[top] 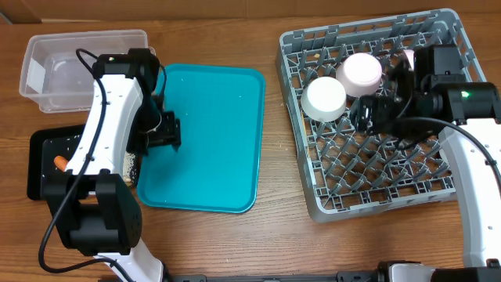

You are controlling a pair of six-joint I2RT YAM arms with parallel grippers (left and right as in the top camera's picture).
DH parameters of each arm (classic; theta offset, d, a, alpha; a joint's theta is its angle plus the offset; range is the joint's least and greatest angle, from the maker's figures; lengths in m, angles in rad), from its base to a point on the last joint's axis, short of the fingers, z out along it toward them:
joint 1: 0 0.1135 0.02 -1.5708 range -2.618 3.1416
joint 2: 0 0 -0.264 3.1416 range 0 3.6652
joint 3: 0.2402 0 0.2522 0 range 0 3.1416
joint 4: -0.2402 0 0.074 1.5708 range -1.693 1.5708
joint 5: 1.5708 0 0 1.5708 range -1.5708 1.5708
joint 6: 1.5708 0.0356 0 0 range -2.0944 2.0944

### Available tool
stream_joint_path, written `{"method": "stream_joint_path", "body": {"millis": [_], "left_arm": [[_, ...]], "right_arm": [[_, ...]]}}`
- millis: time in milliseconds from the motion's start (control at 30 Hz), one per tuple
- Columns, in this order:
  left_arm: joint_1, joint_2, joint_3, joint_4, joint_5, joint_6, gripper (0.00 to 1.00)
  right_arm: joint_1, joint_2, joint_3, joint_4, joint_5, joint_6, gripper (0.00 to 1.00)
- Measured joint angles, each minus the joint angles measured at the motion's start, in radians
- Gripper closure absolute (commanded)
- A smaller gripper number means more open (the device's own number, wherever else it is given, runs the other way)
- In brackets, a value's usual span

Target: Sort waste into correct bins and load items into the dishwasher

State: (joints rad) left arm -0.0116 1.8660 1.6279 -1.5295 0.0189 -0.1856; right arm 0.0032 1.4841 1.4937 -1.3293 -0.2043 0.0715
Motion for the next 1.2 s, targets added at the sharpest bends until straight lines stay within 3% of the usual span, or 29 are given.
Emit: {"method": "stream_joint_path", "body": {"millis": [233, 433, 567, 600, 633, 767, 900, 1200], "left_arm": [[0.001, -0.023, -0.005, -0.079, 0.0, 0.003, 0.31], [0.001, -0.253, -0.158, 0.083, 0.0, 0.002, 0.3], [0.001, -0.532, -0.325, 0.264, 0.0, 0.001, 0.2], [0.001, -0.609, -0.364, 0.304, 0.0, 0.0, 0.06], [0.001, -0.677, -0.401, 0.344, 0.0, 0.0, 0.0], [0.001, -0.946, -0.545, 0.454, 0.0, -0.002, 0.0], [0.001, -1.103, -0.621, 0.48, 0.0, -0.011, 0.0], [0.001, -1.163, -0.629, 0.482, 0.0, -0.024, 0.0]], "right_arm": [[0.0, -0.002, -0.004, -0.057, 0.044, 0.004, 0.0], [0.0, -0.141, -0.143, 0.105, 0.056, 0.008, 0.0], [0.0, -0.343, -0.298, 0.219, 0.06, 0.02, 0.0], [0.0, -0.406, -0.343, 0.242, 0.064, 0.022, 0.0], [0.0, -0.461, -0.38, 0.255, 0.069, 0.023, 0.0], [0.0, -0.671, -0.482, 0.258, 0.11, 0.029, 0.0], [0.0, -0.772, -0.493, 0.254, 0.145, 0.029, 0.0], [0.0, -0.799, -0.496, 0.254, 0.168, 0.029, 0.0]]}}
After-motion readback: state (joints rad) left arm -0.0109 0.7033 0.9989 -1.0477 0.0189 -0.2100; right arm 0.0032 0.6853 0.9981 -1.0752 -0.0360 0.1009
